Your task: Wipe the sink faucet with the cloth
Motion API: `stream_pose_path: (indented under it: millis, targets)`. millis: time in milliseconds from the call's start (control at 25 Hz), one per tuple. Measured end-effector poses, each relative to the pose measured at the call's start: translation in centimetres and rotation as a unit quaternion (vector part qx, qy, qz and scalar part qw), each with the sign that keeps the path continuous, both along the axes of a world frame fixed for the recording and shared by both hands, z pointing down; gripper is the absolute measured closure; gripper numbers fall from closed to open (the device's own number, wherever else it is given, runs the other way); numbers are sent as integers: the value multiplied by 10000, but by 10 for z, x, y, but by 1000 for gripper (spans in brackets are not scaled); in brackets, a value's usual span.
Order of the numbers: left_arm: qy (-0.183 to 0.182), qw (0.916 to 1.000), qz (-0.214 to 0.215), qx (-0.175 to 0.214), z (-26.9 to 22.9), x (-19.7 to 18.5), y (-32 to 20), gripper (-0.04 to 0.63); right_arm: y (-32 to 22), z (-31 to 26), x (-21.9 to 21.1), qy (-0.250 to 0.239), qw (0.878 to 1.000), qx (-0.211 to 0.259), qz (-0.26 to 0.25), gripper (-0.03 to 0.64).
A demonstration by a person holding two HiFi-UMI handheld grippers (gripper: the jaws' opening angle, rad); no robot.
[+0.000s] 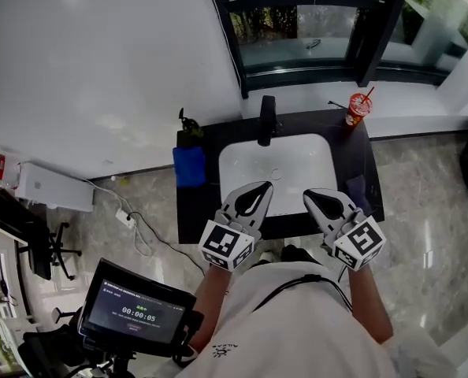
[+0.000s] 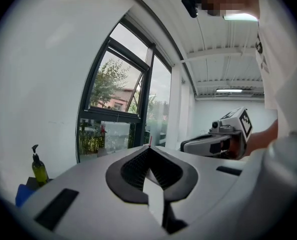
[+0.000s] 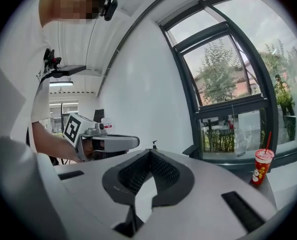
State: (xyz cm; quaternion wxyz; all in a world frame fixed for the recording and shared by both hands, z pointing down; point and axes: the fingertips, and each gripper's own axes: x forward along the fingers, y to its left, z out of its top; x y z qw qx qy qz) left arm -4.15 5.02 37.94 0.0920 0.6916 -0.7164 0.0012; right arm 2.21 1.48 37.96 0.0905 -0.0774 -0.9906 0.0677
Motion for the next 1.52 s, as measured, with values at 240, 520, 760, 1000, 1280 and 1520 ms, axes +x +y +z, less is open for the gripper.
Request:
stream_pose_path:
  millis: [240,520,760,1000,1280,1520]
  targets:
    - [-85,9998,-190,-77,-7,-6,-23,601,-16,-1,-21,71,9992,65,-400,614]
    - [-67,9995,-61,-314,22,-12,-41,601,-33,19,-37,88,9989,-32,-468,614]
    - [-176,9956,684,-618,44,-2,-63,601,-44,27,-37,200,9997,-102,-19,614]
    - [-266,9832,1660,-711,64,37,-105,601,-78,49,-1,375,9955,8,868,614]
    - [-478,9457,3096,-868,89,115,-148,601,-117,92,84,991,9645,-88,2445,614]
    - [-481,9136,3903,-1036,121,172,-160,601,-130,141,140,1610,9328,-22,3224,614]
